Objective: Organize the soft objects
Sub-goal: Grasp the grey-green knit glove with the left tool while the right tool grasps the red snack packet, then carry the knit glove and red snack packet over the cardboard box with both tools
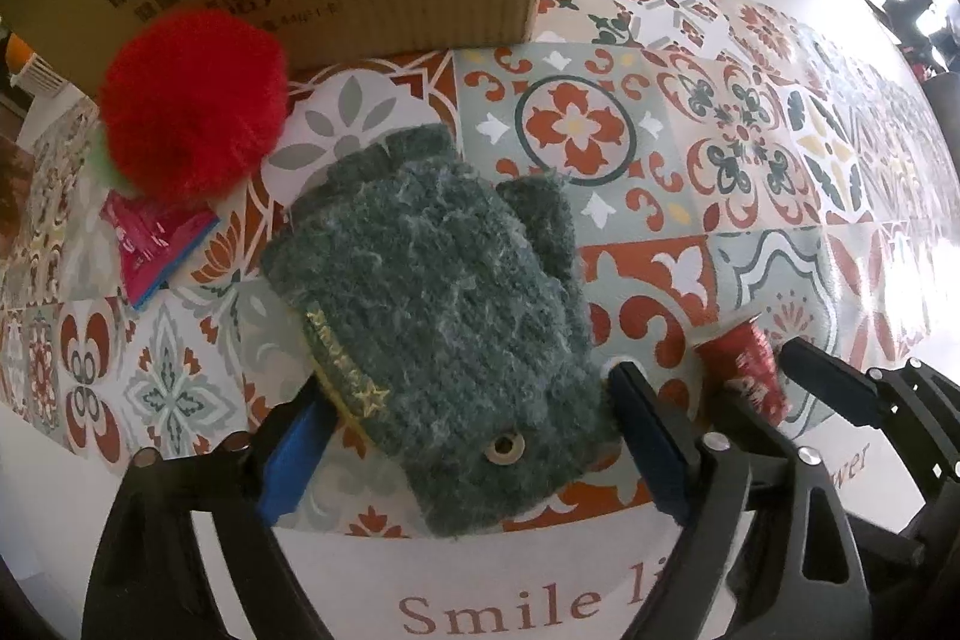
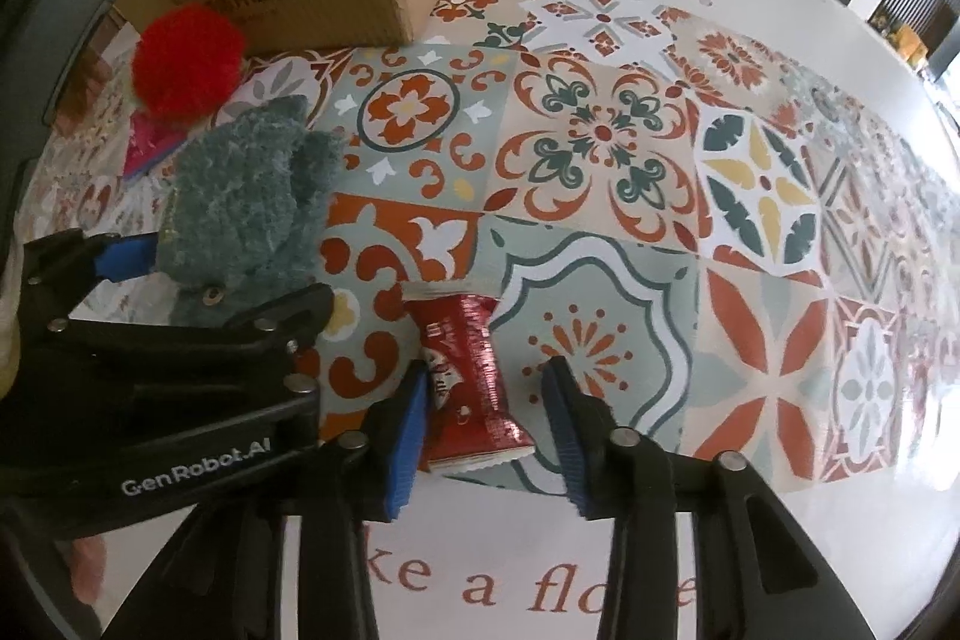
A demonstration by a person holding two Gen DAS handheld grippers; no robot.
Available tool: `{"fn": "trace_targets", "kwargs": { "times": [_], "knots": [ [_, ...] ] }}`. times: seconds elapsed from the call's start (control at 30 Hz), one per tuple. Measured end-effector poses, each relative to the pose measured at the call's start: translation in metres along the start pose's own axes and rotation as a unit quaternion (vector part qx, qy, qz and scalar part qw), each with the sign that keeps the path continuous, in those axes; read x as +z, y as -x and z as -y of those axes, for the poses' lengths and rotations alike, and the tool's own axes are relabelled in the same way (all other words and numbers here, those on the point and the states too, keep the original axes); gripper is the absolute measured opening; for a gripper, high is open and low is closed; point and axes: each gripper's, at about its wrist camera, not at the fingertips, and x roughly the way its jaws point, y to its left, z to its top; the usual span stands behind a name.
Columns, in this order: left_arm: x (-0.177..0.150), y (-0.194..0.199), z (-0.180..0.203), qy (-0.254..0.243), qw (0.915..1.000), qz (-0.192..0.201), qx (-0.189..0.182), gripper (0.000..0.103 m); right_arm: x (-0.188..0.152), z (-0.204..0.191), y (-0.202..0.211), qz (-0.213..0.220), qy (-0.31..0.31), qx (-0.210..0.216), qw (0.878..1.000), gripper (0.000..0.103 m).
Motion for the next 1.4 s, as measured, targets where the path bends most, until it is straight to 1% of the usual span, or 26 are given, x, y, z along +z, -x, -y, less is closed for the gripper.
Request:
{"fn": "trace_targets", "kwargs": {
  "times": [0.03, 0.1, 0.13, 0.2, 0.23, 0.37, 0.47, 0.53, 0.7, 0.97, 1.1, 1.23, 1.4],
  "knots": [
    [-0.001, -0.001, 0.0, 0.0, 1.0, 0.0, -0.002, 0.085, -0.002, -0.001, 0.0, 0.002, -0.001, 0.0, 1.0, 0.031],
    [-0.004, -0.002, -0.001, -0.009, 0.9999, 0.006, -0.004, 0.077, -0.007, 0.0, 0.001, 0.003, -0.004, -0.001, 1.0, 0.027],
    [-0.006, -0.003, -0.005, -0.012, 0.9999, 0.008, -0.005, 0.073, -0.009, 0.001, 0.002, 0.005, -0.006, -0.002, 1.0, 0.026],
    [-0.011, -0.004, -0.007, -0.021, 0.9997, 0.014, -0.007, 0.062, -0.012, 0.003, 0.003, 0.007, -0.012, -0.003, 1.0, 0.026],
    [-0.013, -0.003, -0.008, -0.027, 0.9995, 0.016, -0.008, 0.059, -0.013, 0.005, 0.003, 0.009, -0.016, -0.002, 1.0, 0.026],
    [-0.027, 0.002, -0.01, -0.051, 0.9982, 0.024, -0.018, 0.038, -0.017, 0.007, 0.007, 0.016, -0.03, 0.006, 0.999, 0.025],
    [-0.035, 0.008, -0.014, -0.064, 0.9971, 0.031, -0.029, 0.032, -0.021, 0.005, 0.012, 0.024, -0.037, 0.014, 0.999, 0.025],
    [-0.04, 0.011, -0.016, -0.072, 0.9961, 0.037, -0.036, 0.031, -0.022, 0.008, 0.022, 0.03, -0.039, 0.019, 0.999, 0.025],
    [-0.059, 0.023, -0.03, -0.07, 0.9942, 0.055, -0.06, 0.031, -0.027, -0.008, 0.036, 0.049, -0.042, 0.02, 0.998, 0.025],
    [-0.077, 0.047, -0.058, -0.057, 0.994, 0.078, -0.05, 0.03, -0.029, -0.023, 0.04, 0.052, -0.053, 0.018, 0.997, 0.024],
    [-0.083, 0.064, -0.071, -0.052, 0.993, 0.091, -0.054, 0.03, -0.029, -0.03, 0.051, 0.067, -0.062, 0.018, 0.996, 0.024],
    [-0.085, 0.079, -0.084, -0.043, 0.9912, 0.11, -0.059, 0.03, -0.025, -0.04, 0.068, 0.089, -0.073, 0.007, 0.993, 0.024],
    [-0.086, 0.101, -0.102, -0.026, 0.9883, 0.136, -0.065, 0.03, -0.018, -0.057, 0.087, 0.115, -0.075, 0.013, 0.99, 0.024]
  ]
}}
